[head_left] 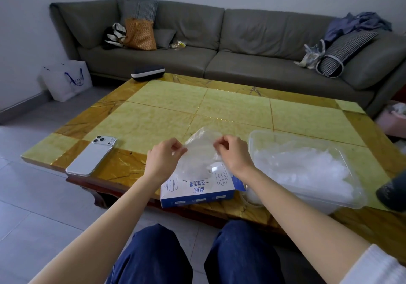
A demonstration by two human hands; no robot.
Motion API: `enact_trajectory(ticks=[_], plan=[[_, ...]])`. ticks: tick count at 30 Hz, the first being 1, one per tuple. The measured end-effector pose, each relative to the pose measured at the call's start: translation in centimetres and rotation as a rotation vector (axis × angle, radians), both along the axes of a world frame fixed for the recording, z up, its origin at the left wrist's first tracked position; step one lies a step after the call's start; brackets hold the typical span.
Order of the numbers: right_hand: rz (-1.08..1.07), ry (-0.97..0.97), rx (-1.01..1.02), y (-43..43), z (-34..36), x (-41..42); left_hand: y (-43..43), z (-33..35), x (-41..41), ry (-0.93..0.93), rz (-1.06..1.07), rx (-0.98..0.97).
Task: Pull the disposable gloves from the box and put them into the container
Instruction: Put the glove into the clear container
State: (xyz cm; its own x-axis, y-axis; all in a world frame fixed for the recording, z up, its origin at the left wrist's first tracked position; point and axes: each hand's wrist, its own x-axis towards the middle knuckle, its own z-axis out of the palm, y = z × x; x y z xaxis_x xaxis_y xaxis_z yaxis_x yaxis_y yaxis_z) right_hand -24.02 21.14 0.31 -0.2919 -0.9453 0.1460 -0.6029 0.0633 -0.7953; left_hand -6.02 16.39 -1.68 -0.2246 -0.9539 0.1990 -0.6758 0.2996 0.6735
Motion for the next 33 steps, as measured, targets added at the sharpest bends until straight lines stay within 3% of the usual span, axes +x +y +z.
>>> enact_trajectory(ticks=[10, 16, 20, 23, 27, 33], plan=[[-0.024, 0.045, -0.065, 0.5, 0.9, -1.2, -0.3, 0.4, -0.2, 0.03, 0.051, -0.006], [-0.11, 0.013, -0.077, 0.7, 1.5, -3.1, -0.3, 0.3, 0.4, -0.043, 0.096, -0.129], [-0.182, 0.023, -0.113, 0.7, 2.0, -4.6, 1.0, -1.2, -0.8, -0.242, -0.149, -0.199], [-0.211, 0.041, -0.142, 0.8, 2.3, -5.7, 1.5, -2.5, -1.6, -0.55, -0.356, -0.208], [-0.269, 0.038, -0.201, 1.1, 3.3, -7.4, 1.3, -3.5, -2.0, -0.904, -0.478, -0.107], [-0.266, 0.05, -0.226, 1.5, 5.2, -9.2, 0.8, -2.0, -2.9, -0.825, -0.446, 0.086]])
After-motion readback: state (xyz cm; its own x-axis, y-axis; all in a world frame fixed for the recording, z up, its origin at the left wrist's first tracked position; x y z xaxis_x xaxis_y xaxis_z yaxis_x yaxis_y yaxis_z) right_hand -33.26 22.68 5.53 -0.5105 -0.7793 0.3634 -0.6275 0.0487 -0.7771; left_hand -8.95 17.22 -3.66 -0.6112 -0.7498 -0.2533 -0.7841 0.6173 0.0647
